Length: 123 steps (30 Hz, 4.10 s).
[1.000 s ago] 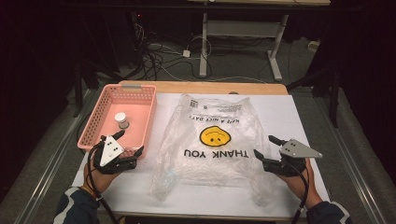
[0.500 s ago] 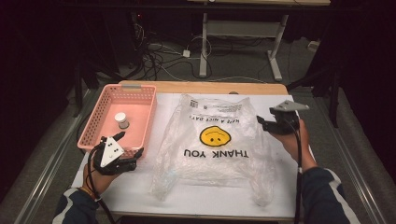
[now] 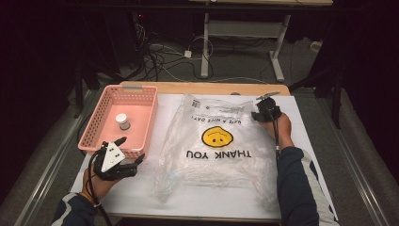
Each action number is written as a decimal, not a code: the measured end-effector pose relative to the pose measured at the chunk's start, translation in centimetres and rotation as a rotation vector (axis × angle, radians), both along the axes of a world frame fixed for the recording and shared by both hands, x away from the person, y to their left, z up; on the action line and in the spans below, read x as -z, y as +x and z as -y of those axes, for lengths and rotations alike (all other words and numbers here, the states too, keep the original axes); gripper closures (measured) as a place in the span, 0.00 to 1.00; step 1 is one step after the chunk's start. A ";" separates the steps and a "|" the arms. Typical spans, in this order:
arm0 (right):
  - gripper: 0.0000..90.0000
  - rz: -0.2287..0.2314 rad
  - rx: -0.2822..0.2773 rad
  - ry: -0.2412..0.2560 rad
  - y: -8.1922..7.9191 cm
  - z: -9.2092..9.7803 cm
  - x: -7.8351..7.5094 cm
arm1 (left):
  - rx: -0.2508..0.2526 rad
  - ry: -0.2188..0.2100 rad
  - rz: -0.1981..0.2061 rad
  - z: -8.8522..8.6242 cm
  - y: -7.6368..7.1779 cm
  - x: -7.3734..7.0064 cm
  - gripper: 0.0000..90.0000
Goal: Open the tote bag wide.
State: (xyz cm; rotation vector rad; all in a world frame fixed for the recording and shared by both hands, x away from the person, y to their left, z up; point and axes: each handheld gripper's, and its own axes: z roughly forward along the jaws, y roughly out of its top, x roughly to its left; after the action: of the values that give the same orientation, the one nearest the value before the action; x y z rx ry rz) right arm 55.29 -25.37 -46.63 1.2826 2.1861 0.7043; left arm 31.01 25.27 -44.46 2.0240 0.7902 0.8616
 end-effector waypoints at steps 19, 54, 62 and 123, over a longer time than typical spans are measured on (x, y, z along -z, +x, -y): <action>1.00 -0.027 0.327 0.049 -2.1 8.1 -0.5 | -0.010 0.020 -0.006 0.2 0.2 0.1 0.20; 0.55 0.138 -0.592 0.122 -19.9 -8.3 -5.9 | -0.002 0.062 -0.007 0.8 0.1 0.3 0.20; 0.50 0.016 -0.734 -0.018 -20.4 -13.6 -2.6 | 0.008 0.068 -0.015 1.0 0.2 0.4 0.20; 1.00 0.382 -0.475 0.195 -16.0 -11.2 -12.2 | -0.368 0.200 -0.554 -4.7 19.1 -0.2 0.29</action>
State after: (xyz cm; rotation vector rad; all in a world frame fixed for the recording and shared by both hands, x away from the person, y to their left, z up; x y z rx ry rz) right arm 39.27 -14.14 -34.44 0.6307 2.1419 1.2585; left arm 50.07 29.96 -44.29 2.3739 1.4669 0.5871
